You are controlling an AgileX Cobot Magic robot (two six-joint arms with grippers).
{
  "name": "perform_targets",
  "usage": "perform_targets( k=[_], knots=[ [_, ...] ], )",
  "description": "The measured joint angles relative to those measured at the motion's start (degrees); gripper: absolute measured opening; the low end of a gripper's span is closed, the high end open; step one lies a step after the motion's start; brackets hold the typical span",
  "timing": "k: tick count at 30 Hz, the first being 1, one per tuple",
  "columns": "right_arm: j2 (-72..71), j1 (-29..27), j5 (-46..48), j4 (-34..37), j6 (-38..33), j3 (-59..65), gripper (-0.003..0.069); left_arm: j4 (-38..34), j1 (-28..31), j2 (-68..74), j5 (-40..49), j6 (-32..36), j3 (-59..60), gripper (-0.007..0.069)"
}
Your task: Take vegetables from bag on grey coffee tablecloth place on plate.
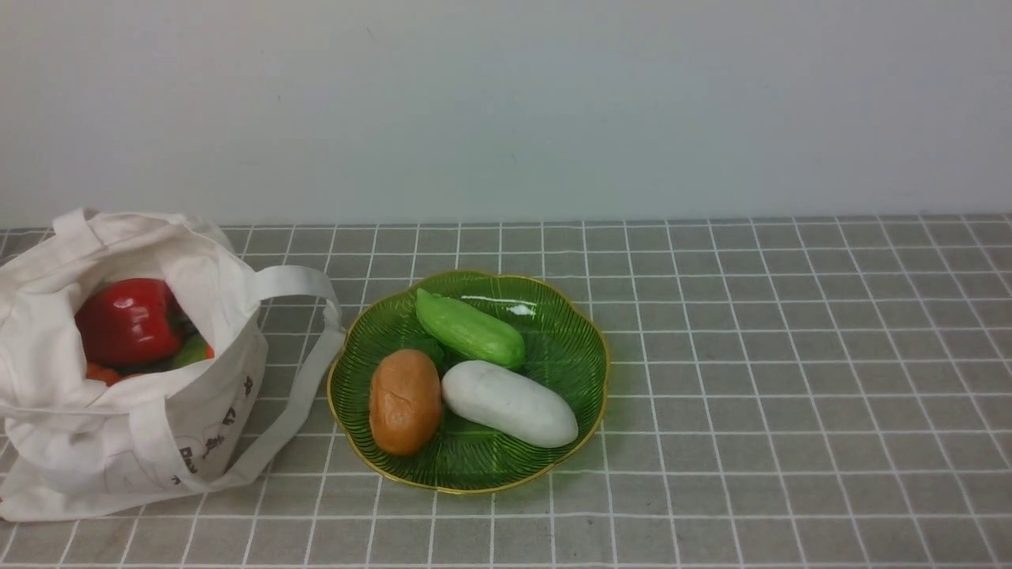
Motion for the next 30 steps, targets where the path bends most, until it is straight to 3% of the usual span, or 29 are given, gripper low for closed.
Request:
perform_targets(
  k=[5, 10, 15, 23, 30],
  knots=[
    [0.0, 0.0, 0.0, 0.0, 0.0, 0.0, -0.0013, 4.37, 0.0, 0.0, -0.86, -2.51, 3.25, -0.0005],
    [0.0, 0.0, 0.0, 0.0, 0.0, 0.0, -0.0013, 13.27, 0.0, 0.0, -5.0, -14.39, 12.99, -0.0005],
    [0.0, 0.0, 0.0, 0.0, 0.0, 0.0, -0.0013, 17.61, 0.0, 0.05, -10.38, -20.83, 22.54, -0.0005],
    [0.0, 0.0, 0.0, 0.0, 0.0, 0.0, -0.0013, 18.14, 0.0, 0.05, -16.37, -21.96, 34.69, -0.0005],
    [0.0, 0.0, 0.0, 0.0, 0.0, 0.0, -0.0013, 18.14, 0.0, 0.05, -17.13, -22.14, 34.98, -0.0004]
  ],
)
